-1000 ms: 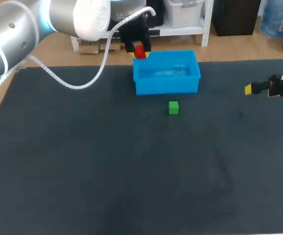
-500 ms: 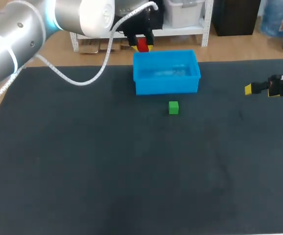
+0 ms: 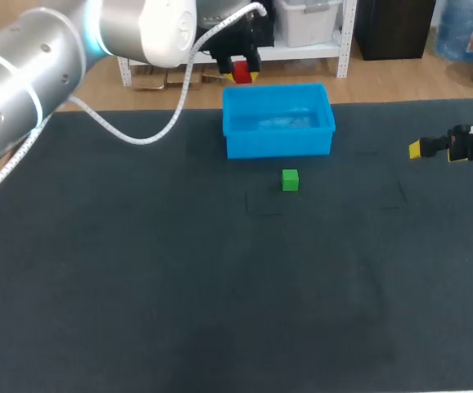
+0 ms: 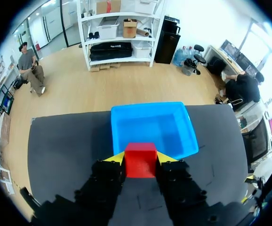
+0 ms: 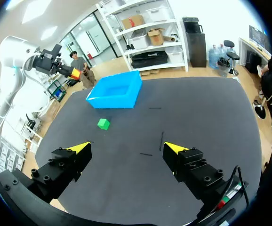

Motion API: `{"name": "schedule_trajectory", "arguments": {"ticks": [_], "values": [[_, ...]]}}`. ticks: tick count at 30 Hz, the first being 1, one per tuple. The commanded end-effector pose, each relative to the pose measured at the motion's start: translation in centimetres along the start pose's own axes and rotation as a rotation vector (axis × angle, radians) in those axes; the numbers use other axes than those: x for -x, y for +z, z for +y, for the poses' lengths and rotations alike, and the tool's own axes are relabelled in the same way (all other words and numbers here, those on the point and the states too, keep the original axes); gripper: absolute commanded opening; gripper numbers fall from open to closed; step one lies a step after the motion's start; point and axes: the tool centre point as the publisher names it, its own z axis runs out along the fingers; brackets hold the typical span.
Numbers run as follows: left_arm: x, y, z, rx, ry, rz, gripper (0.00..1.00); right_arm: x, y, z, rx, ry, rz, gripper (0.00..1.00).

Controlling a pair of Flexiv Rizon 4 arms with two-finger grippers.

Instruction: Use the left arm to pick the red cube and place it into the blue plastic box first, then use the right arm to grasp the green cube and put it into the same blue plastic box after the first action is fully finished.

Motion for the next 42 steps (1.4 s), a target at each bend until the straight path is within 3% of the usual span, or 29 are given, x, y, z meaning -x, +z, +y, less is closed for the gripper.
{"name": "schedule_trajectory", "arguments": {"ticks": [1, 42], "values": [[1.0, 0.7, -0.3, -0.001, 0.005, 0.009, 0.0, 0.0, 0.0, 0.0, 0.0, -0.001, 0.0, 1.0], [1.1, 8.0, -0.2, 0.031, 0.018, 0.067, 0.0, 0.0, 0.0, 0.0, 0.0, -0.001, 0.0, 1.0]]}}
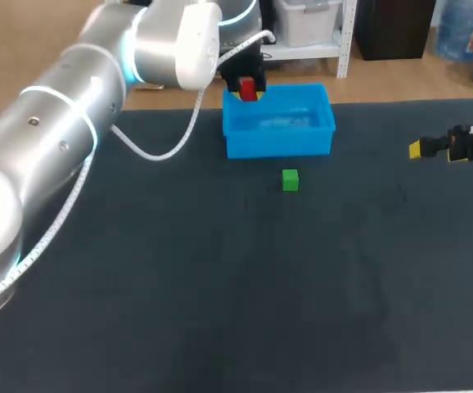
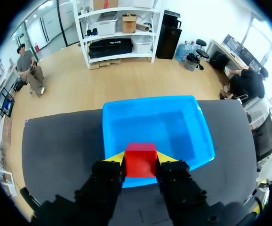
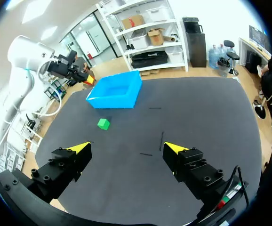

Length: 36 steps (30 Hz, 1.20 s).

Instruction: Use the left arm to pick the red cube and place it into the blue plastic box first, then use the right arm to grasp the green cube and put it into the same blue plastic box after the first action is fully finished.

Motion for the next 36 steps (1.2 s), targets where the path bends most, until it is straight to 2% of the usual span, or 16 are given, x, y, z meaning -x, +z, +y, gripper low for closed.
{"name": "schedule_trajectory", "arguments": {"ticks": [1, 13, 22, 25, 26, 27, 36], "values": [[1.5, 1.4, -0.2, 0.0, -0.005, 0.042, 0.0, 0.0, 0.0, 0.0, 0.0, -0.001, 0.0, 1.0], [1.7, 3.6, 0.2, 0.005, -0.021, 0.056, 0.0, 0.0, 0.0, 0.0, 0.0, -0.001, 0.0, 1.0], [1.7, 3.9, 0.1, -0.004, -0.019, 0.058, 0.0, 0.0, 0.0, 0.0, 0.0, -0.001, 0.0, 1.0], [1.7, 3.8, 0.2, -0.011, -0.022, 0.05, 0.63, 0.0, 0.0, 0.0, 0.0, -0.001, 0.0, 1.0], [1.7, 3.8, 0.2, -0.014, -0.023, 0.046, 0.88, 0.0, 0.0, 0.0, 0.0, -0.001, 0.0, 1.0], [1.7, 3.7, 0.1, -0.019, -0.023, 0.044, 0.99, 0.0, 0.0, 0.0, 0.0, -0.001, 0.0, 1.0], [1.6, 3.4, 0.0, -0.03, -0.022, 0.038, 1.0, 0.0, 0.0, 0.0, 0.0, -0.001, 0.0, 1.0]]}}
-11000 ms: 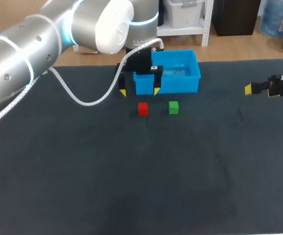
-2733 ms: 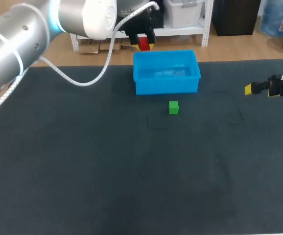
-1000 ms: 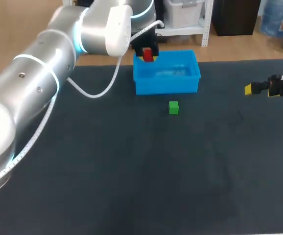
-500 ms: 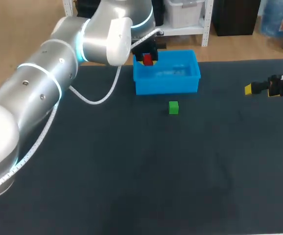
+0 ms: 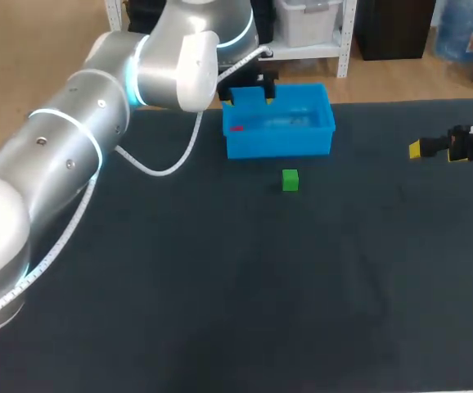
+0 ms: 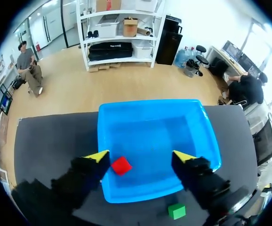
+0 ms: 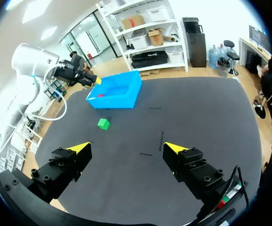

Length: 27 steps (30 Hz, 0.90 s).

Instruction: Use the left arm to pick the red cube and place it into the blue plastic box first, then use the right arm to grasp the green cube and put it into the same blue plastic box after the first action is fully finished.

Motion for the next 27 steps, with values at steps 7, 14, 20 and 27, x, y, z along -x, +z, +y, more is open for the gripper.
{"name": "schedule_trajectory", "arguments": {"ticks": [7, 14, 20, 27], "values": [[1.0, 0.1, -0.1, -0.008, 0.003, 0.086, 1.0, 0.0, 0.0, 0.0, 0.0, -0.001, 0.0, 1.0], [1.2, -1.0, 0.1, -0.018, 0.003, 0.067, 1.0, 0.0, 0.0, 0.0, 0.0, -0.001, 0.0, 1.0], [1.3, -2.4, 0.1, -0.041, 0.003, 0.044, 1.0, 0.0, 0.0, 0.0, 0.0, -0.001, 0.0, 1.0], [1.5, -4.2, 0.3, -0.071, 0.003, 0.013, 1.0, 0.0, 0.0, 0.0, 0.0, -0.001, 0.0, 1.0]]}}
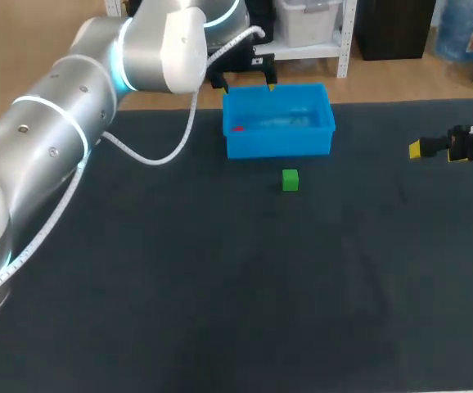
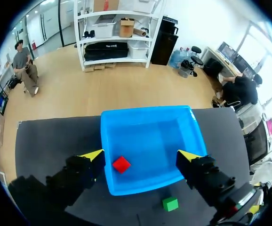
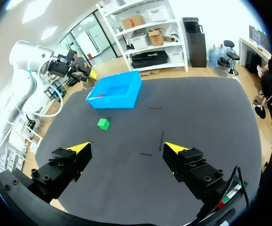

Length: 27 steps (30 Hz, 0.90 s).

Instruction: Use the left arm to pick the red cube and place it into the blue plastic box first, then use the right arm to grasp the green cube and put it into the same blue plastic box after the first action is fully finished.

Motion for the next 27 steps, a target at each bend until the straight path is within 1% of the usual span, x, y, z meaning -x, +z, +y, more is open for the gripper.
{"name": "schedule_trajectory", "arguments": {"ticks": [1, 7, 13, 21, 27], "values": [[0.0, -1.2, 0.3, -0.016, 0.0, -0.004, 1.0, 0.0, 0.0, 0.0, 0.0, -0.001, 0.0, 1.0], [-0.6, -2.8, 0.8, -0.035, 0.001, -0.024, 1.0, 0.0, 0.0, 0.0, 0.0, -0.001, 0.0, 1.0], [-1.5, -4.2, 1.4, -0.026, 0.046, -0.054, 1.0, 0.0, 0.0, 0.0, 0.0, -0.001, 0.0, 1.0], [-3.2, -6.3, 1.7, -0.05, 0.084, -0.068, 1.0, 0.0, 0.0, 0.0, 0.0, -0.001, 0.0, 1.0], [-4.2, -7.3, 2.2, -0.075, 0.104, -0.071, 1.0, 0.0, 0.0, 0.0, 0.0, -0.001, 0.0, 1.0]]}}
